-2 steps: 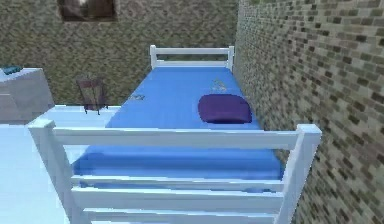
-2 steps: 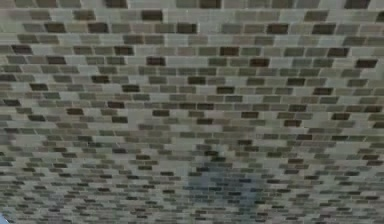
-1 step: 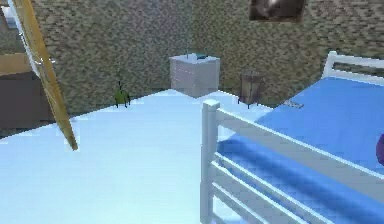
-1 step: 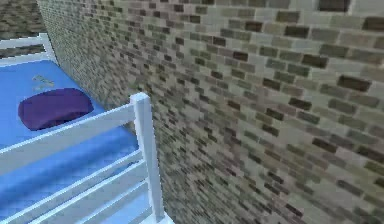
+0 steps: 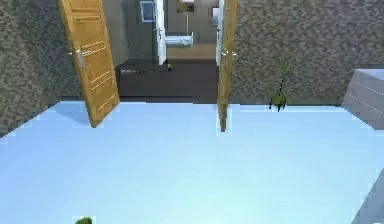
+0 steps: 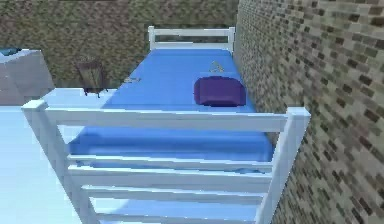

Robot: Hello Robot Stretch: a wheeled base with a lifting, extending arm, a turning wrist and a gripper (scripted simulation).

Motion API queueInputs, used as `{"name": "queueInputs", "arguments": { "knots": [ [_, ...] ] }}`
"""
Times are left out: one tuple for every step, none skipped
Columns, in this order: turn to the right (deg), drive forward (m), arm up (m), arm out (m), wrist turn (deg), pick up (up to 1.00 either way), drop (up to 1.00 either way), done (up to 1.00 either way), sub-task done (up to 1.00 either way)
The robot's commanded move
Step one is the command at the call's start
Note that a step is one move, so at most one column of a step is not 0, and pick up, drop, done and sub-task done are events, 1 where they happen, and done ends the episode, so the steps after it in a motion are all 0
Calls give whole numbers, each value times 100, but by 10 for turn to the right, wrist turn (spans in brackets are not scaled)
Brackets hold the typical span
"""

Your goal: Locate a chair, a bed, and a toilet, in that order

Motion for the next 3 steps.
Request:
{"name": "queueInputs", "arguments": {
  "knots": [
    [-450, 0, 0, 0, 0, 0, 0, 0, 0],
    [-360, 0, 0, 0, 0, 0, 0, 0, 0],
    [0, 100, 0, 0, 0, 0, 0, 0, 0]
  ]
}}
